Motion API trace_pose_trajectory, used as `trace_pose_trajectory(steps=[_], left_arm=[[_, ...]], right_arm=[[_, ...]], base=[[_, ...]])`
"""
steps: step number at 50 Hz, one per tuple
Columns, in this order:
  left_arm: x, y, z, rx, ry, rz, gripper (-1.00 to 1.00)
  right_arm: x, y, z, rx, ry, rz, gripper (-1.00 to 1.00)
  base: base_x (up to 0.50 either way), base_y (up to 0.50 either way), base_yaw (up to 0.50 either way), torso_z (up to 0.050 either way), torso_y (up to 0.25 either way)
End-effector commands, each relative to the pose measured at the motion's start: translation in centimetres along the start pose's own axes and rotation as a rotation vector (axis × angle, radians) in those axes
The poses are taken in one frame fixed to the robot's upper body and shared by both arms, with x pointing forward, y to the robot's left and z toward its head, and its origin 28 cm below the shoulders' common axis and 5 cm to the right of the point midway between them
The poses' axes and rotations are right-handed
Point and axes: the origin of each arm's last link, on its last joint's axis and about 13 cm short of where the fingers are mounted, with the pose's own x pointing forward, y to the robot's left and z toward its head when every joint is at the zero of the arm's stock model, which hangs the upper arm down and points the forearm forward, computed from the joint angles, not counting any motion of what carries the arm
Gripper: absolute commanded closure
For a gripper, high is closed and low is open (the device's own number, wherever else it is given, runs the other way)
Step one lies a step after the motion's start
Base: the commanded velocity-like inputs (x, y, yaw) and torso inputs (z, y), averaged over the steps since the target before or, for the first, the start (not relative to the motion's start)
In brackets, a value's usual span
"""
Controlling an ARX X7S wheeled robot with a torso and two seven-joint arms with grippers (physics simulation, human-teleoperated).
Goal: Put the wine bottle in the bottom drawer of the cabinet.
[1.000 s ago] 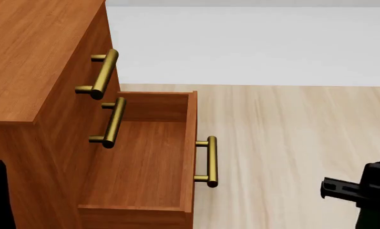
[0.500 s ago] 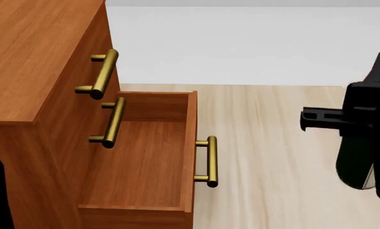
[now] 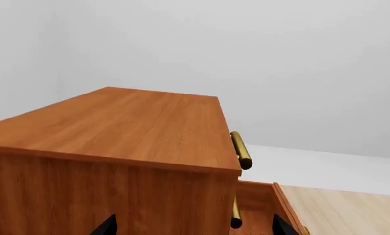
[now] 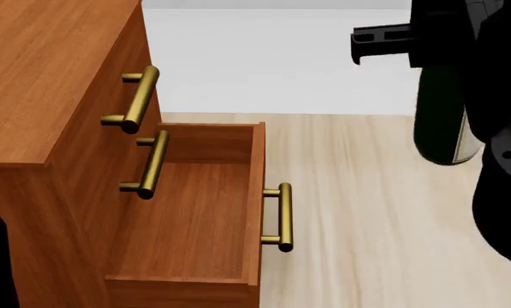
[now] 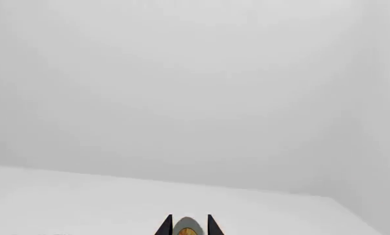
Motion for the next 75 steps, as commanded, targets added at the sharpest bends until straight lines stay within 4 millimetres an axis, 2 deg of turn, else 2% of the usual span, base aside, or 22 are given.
trace_pose_trajectory(steps=[1, 21, 36, 50, 60, 70, 75], left_arm=[[0.0, 0.1, -0.2, -0.003, 0.005, 0.003, -1.0], [0.2, 0.1, -0.6, -0.005, 0.015, 0.003, -1.0], [0.2, 0.2, -0.6, 0.003, 0.017, 0.006, -1.0], [0.1, 0.1, -0.5, 0.004, 0.014, 0.004, -1.0], [0.0, 0.0, -0.4, 0.003, 0.012, -0.001, -1.0], [-0.1, 0.2, -0.4, 0.003, 0.01, 0.001, -1.0], [0.1, 0.2, -0.4, 0.006, 0.009, 0.001, -1.0]], right_arm=[[1.5, 1.4, 2.9, -0.051, -0.054, 0.075, 1.0], [5.7, 4.5, 4.6, 0.0, 0.051, 0.224, 1.0], [7.1, 6.1, 6.6, -0.012, 0.116, 0.288, 1.0], [8.4, 7.4, 7.0, 0.022, 0.238, 0.312, 1.0], [9.1, 9.1, 8.3, 0.047, 0.268, 0.347, 1.0], [9.9, 11.2, 7.3, 0.102, 0.373, 0.408, 1.0], [10.5, 11.5, 7.8, 0.145, 0.399, 0.418, 1.0]], base=[[0.0, 0.0, 0.0, 0.0, 0.0], [0.0, 0.0, 0.0, 0.001, 0.001], [0.0, 0.0, 0.0, 0.0, 0.001], [0.0, 0.0, 0.0, 0.0, 0.001], [0.0, 0.0, 0.0, 0.0, 0.0], [0.0, 0.0, 0.0, 0.0, 0.001], [0.0, 0.0, 0.0, 0.002, 0.0]])
